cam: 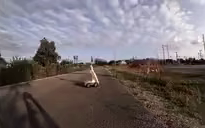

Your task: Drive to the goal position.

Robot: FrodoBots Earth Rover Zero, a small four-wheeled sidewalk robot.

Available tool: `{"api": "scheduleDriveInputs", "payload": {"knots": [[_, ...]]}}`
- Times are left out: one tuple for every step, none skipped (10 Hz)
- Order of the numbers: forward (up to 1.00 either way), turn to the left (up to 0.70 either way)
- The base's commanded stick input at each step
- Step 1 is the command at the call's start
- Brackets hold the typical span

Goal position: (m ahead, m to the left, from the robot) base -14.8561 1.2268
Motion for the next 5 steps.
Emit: {"api": "scheduleDriveInputs", "payload": {"knots": [[0.70, 0.35], [0.70, 0.35], [0.70, 0.35], [0.70, 0.35], [0.70, 0.35]]}}
